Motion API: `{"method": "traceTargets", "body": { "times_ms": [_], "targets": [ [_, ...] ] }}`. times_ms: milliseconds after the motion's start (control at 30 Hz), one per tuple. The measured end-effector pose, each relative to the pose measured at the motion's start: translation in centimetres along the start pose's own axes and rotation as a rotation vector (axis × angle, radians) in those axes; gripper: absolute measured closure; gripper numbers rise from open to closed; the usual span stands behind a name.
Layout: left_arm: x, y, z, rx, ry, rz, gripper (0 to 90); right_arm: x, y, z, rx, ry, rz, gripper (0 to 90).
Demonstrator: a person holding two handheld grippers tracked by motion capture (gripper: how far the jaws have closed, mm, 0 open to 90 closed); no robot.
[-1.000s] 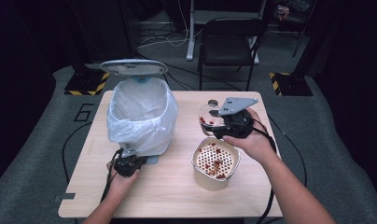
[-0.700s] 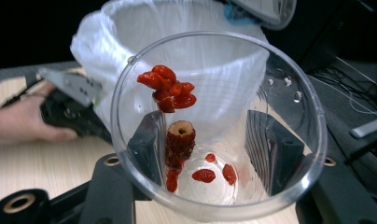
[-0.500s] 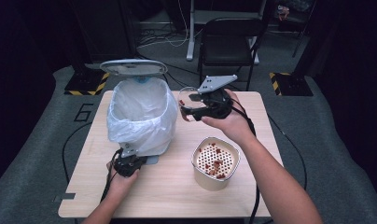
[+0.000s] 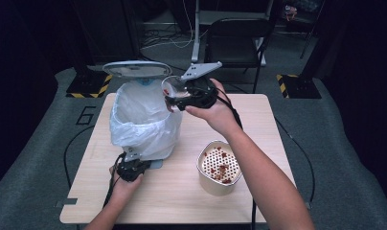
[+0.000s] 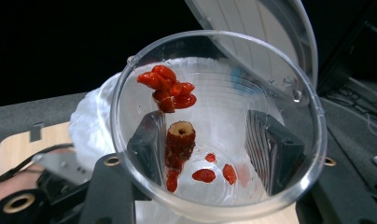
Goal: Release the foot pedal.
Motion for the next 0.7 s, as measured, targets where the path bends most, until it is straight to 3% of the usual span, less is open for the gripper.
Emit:
{"method": "traceTargets", "body": {
  "times_ms": [200, 467, 500, 567, 633, 700],
  "targets": [
    [0.0, 0.0, 0.0, -0.006, 0.002, 0.001, 90.0, -1.1, 2.5, 1.0, 0.026, -0.019, 0.011, 47.4],
    [0.0, 0.0, 0.0, -0.005, 0.000, 0.001, 90.0, -1.8, 5.5, 0.8, -0.011, -0.006, 0.000, 45.4],
    [0.0, 0.0, 0.0, -0.006, 0.001, 0.001, 90.0, -1.8, 5.8, 0.7, -0.017, 0.004, 0.004, 43.6],
    [0.0, 0.0, 0.0, -0.002, -0.003, -0.004, 90.0, -1.9, 6.4, 0.3, -0.032, 0.021, -0.012, 25.9],
    [0.0, -0.1, 0.0, -0.014, -0.002, -0.012, 90.0, -1.9, 6.6, 0.0, -0.052, 0.037, 0.004, 16.5],
    [-0.1, -0.1, 0.0, -0.016, 0.003, -0.005, 90.0, -2.0, 6.6, -0.4, -0.060, 0.036, -0.012, 12.3]
  ]
}}
Point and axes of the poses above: each handheld gripper's, and its own axes: y roughly forward along the jaws, z roughly out of its top, x roughly to its right, the point moved 3 cm from there along y, roughly forward along the jaws, and after that the axes turned 3 degrees about -z, right-handed, at the moved point
